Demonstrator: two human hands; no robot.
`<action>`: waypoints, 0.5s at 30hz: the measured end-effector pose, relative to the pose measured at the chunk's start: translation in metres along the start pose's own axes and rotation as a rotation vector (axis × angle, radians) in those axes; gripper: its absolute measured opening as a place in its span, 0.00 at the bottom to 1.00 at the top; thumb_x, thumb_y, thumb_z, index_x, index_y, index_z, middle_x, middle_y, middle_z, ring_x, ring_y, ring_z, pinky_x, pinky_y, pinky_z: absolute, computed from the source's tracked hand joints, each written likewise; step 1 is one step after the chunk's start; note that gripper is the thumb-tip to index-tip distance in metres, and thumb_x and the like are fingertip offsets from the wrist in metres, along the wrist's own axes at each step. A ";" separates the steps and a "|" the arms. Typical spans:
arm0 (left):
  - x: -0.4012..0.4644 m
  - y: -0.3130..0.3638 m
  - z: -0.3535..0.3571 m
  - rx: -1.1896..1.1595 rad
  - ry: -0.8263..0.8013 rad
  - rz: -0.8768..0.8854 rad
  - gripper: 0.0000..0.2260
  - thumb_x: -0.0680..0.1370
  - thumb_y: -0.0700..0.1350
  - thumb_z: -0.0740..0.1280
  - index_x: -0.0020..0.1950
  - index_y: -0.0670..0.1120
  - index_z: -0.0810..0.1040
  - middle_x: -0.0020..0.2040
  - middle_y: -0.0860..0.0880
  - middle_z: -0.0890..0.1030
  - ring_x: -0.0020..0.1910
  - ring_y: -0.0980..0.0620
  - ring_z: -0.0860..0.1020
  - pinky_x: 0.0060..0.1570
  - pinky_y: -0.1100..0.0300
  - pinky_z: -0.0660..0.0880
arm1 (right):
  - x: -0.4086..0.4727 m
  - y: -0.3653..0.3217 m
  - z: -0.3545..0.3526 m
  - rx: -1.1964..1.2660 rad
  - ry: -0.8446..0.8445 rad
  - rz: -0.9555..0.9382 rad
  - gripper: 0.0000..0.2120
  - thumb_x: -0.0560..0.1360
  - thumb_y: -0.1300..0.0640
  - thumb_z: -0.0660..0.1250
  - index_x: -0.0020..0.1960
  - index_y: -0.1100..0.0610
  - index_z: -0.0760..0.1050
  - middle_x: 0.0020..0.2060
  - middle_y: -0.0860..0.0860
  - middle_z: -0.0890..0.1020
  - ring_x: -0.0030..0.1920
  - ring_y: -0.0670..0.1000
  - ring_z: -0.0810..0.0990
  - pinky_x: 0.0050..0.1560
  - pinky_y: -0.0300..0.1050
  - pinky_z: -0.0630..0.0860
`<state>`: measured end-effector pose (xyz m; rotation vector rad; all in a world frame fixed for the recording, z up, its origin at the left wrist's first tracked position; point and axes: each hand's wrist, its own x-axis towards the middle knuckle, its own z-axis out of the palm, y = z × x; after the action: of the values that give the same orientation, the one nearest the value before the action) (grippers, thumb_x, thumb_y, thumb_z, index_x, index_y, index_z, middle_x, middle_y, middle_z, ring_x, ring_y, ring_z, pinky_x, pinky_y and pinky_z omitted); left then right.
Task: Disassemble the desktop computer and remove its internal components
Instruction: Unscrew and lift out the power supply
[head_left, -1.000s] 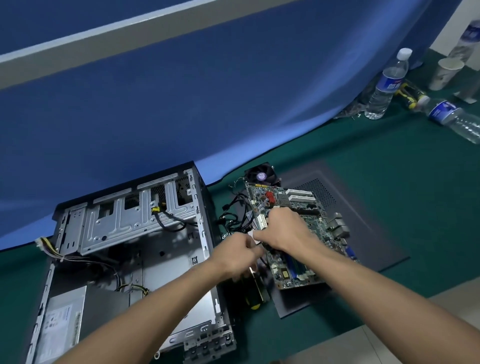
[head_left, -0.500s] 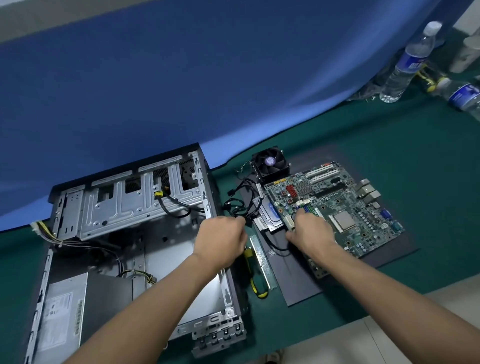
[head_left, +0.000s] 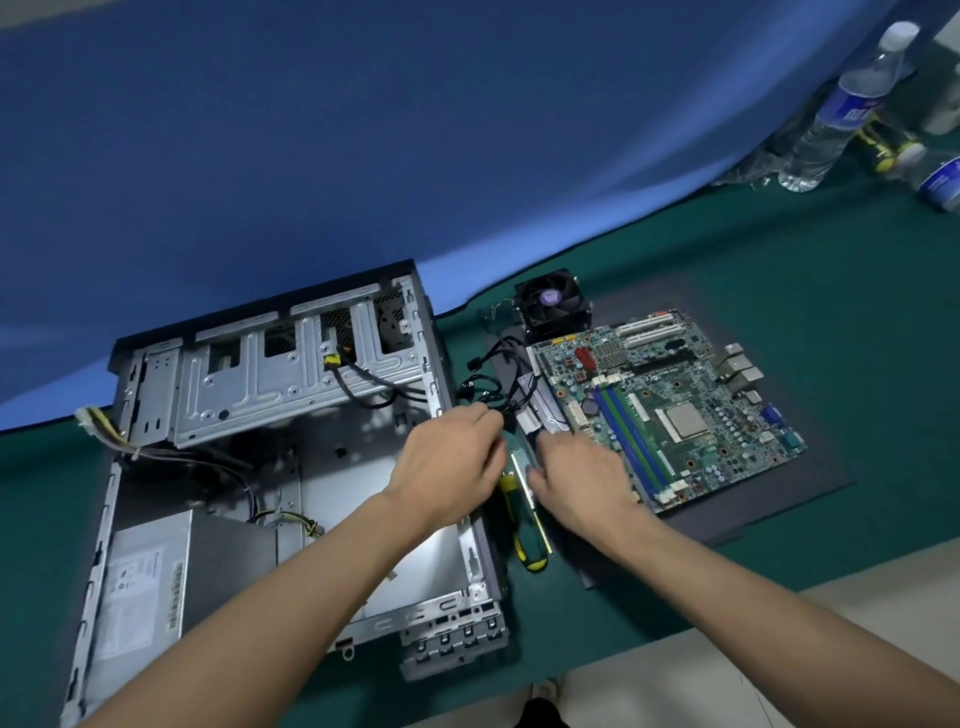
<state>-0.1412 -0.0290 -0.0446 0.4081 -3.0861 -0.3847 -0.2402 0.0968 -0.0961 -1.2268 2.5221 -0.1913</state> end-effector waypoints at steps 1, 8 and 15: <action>-0.004 -0.001 -0.003 -0.037 0.003 -0.003 0.05 0.79 0.47 0.58 0.44 0.48 0.66 0.42 0.54 0.65 0.37 0.52 0.69 0.34 0.60 0.64 | 0.000 -0.008 0.008 0.042 -0.090 0.032 0.15 0.78 0.47 0.59 0.56 0.58 0.71 0.51 0.54 0.79 0.50 0.55 0.78 0.46 0.49 0.74; -0.040 -0.015 -0.018 -0.131 -0.014 -0.152 0.03 0.79 0.46 0.58 0.49 0.47 0.70 0.48 0.52 0.69 0.38 0.49 0.72 0.37 0.54 0.71 | 0.006 -0.026 0.041 0.123 -0.351 0.179 0.12 0.76 0.49 0.65 0.46 0.59 0.75 0.45 0.55 0.82 0.46 0.56 0.80 0.40 0.42 0.70; -0.084 -0.048 -0.023 -0.081 -0.088 -0.211 0.03 0.78 0.47 0.59 0.50 0.51 0.71 0.49 0.55 0.70 0.36 0.56 0.71 0.34 0.64 0.62 | -0.021 -0.029 0.016 0.595 -0.172 0.232 0.11 0.80 0.51 0.57 0.41 0.54 0.68 0.31 0.48 0.72 0.28 0.46 0.69 0.26 0.38 0.65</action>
<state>-0.0471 -0.0580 -0.0314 0.7368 -3.1067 -0.5433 -0.2017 0.0957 -0.0987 -0.6797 2.1938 -0.6875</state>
